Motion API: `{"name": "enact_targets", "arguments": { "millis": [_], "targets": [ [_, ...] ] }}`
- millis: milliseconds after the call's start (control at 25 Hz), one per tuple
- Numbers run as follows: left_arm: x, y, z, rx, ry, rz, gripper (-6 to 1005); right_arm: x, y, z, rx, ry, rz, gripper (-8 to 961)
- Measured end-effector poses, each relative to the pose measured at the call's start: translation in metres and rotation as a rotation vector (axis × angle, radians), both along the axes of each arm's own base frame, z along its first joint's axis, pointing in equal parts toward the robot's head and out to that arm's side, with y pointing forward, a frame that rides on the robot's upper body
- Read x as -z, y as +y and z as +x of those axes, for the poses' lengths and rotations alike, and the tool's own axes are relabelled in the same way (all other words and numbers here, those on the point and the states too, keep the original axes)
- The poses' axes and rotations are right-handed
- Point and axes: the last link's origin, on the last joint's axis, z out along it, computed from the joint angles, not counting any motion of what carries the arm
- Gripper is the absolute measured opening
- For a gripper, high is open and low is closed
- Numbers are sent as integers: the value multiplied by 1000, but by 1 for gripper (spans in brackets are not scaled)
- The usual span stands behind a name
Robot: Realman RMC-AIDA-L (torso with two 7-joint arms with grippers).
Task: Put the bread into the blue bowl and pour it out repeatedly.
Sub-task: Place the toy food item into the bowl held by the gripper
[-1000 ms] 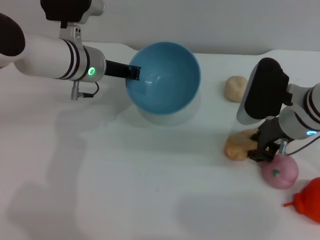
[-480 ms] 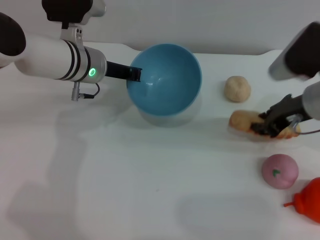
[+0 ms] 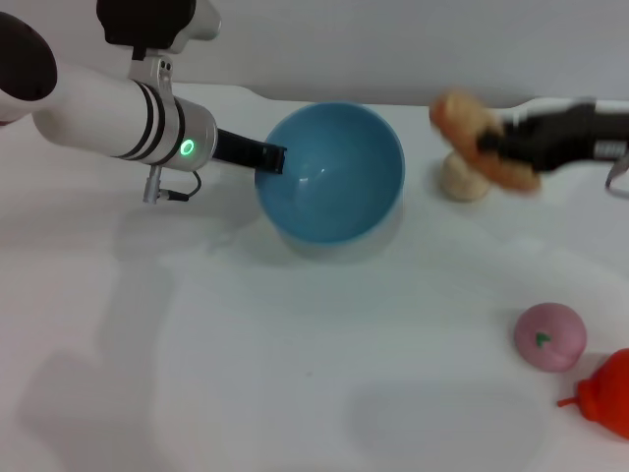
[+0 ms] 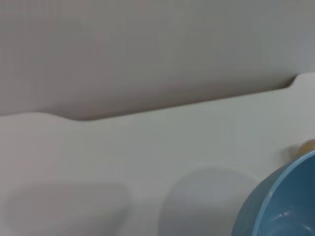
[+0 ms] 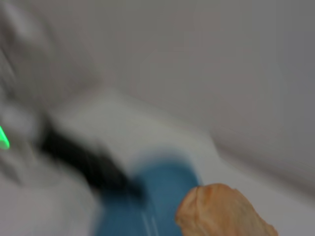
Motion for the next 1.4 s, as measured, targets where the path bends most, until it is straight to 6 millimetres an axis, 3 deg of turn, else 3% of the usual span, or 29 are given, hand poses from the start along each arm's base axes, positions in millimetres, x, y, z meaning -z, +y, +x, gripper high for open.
{"name": "enact_targets", "arguments": {
  "millis": [200,480,880,1400],
  "targets": [
    [4,-3,3,0,0,-31,-2,-21,-6,-16,-117,286,130,199],
    [10,-5,9,-4,-32,-40,-2,-2,-7,-12,-106,465,115,172],
    [16,-3,28,16,-98,-50,-2,23,-10,3,-35,554,93,141],
    [26,-2,42,53,-73,-93,-2,49,-7,-3,4,564,15,131]
  ]
}}
